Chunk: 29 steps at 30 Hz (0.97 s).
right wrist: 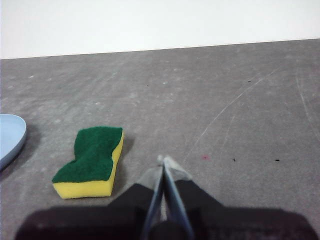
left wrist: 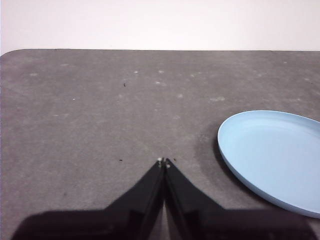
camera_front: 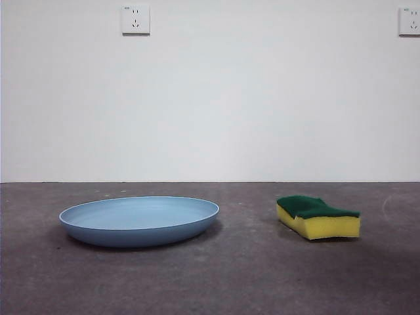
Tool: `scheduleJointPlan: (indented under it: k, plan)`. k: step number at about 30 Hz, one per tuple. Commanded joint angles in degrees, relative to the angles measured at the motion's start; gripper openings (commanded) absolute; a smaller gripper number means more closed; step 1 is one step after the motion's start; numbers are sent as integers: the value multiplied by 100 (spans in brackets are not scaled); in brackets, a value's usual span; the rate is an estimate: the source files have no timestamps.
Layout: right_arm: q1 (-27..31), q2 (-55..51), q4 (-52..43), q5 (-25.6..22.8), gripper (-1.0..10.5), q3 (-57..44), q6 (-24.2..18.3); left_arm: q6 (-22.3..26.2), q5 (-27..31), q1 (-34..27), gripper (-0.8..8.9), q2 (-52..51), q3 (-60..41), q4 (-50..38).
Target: Pick up the plate,pick up the cloth,clean the plate with the cloth
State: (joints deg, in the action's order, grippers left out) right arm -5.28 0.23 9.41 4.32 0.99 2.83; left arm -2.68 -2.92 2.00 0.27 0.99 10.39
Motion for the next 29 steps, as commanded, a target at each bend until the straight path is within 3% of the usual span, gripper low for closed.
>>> scheduleJointPlan:
  k: [1,6,10,22,29]
  plan:
    - [-2,-17,-114,9,1,-63,417,-186,-127,-20,-2,-11,-76,-37]
    - [-2,-7,-195,9,-10,24,1287,-496,-483,-17,-6,-11,-61,-177]
    - [-2,212,-129,24,-11,334,1526,-756,-485,-17,-6,35,151,-125]
    - [-2,2284,614,48,-11,2186,1508,-868,-511,-17,-6,1600,1808,479]
    - [-4,3698,1204,592,-10,3303,925,-553,-1051,-11,-6,3051,2900,1095]
